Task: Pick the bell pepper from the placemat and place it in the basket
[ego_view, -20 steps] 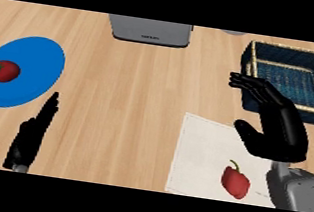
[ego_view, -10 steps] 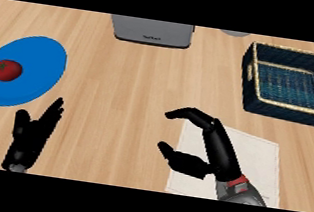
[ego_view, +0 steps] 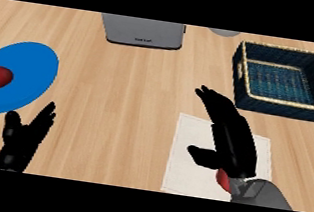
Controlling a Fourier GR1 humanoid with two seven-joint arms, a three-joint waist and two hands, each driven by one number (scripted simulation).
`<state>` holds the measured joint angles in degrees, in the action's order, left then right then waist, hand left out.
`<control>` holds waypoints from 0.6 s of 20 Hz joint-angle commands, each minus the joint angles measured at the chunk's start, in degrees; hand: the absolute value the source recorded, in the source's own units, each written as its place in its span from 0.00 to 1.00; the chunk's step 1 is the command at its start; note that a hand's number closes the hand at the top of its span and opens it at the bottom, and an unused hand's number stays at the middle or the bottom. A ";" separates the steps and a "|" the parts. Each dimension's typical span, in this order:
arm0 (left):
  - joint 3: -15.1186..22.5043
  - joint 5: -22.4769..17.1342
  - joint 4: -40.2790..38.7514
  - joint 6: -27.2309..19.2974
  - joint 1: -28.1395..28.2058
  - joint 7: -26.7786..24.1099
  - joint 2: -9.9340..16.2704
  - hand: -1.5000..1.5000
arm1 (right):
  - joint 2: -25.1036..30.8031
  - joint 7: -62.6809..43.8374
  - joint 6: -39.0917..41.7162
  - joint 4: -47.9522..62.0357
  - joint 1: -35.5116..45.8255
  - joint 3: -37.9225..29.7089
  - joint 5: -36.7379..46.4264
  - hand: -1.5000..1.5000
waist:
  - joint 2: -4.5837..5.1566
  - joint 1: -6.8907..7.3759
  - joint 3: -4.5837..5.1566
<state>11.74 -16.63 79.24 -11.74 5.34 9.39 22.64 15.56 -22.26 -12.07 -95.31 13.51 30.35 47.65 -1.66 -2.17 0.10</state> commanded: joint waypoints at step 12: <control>-0.20 -0.78 -0.81 1.04 2.94 1.56 0.16 0.50 | 5.08 -38.67 53.79 -26.55 7.49 0.34 -6.11 0.00 | 0.53 -0.70 0.40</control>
<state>10.83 -17.29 80.32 -11.18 6.71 9.57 22.98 21.34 -51.19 28.28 -116.82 20.67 31.13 46.78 -1.66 -2.85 0.18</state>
